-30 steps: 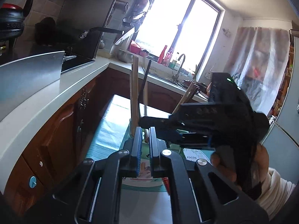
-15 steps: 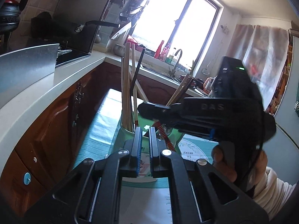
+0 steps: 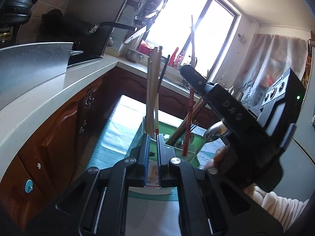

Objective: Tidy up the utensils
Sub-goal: 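Open both grippers to release the chopsticks in the holder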

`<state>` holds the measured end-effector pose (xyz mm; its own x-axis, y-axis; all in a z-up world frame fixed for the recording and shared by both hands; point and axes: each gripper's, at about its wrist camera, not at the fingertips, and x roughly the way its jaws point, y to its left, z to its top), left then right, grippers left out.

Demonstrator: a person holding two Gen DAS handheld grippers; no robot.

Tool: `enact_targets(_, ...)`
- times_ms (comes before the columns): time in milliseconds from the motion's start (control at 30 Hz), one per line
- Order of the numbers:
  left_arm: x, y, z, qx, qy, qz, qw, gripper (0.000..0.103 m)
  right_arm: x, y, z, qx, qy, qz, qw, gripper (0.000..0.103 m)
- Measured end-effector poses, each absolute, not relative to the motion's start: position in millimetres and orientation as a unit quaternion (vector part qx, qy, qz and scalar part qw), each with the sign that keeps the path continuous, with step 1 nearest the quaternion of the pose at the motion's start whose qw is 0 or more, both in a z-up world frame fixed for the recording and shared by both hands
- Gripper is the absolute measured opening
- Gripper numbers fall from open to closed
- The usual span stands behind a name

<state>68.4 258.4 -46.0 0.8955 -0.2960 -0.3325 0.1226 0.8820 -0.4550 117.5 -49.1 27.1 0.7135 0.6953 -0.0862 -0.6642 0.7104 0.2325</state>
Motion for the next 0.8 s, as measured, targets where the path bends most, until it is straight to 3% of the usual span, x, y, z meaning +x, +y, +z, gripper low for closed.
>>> enact_targets(200, 72, 267, -50, -0.226, 0.197, -0.104, 0.948, 0.003, 122, -40, 18, 0.097, 0.036, 0.329, 0.939, 0.005)
enact_targets(400, 76, 273, -56, -0.242, 0.192, -0.102, 0.945, 0.003, 135, -46, 18, 0.152, 0.037, 0.292, 0.943, 0.005)
enact_targets(800, 76, 272, -58, -0.244, 0.195, -0.109, 0.944, 0.003, 120, -33, 6, 0.12, 0.031, 0.292, 0.948, 0.005)
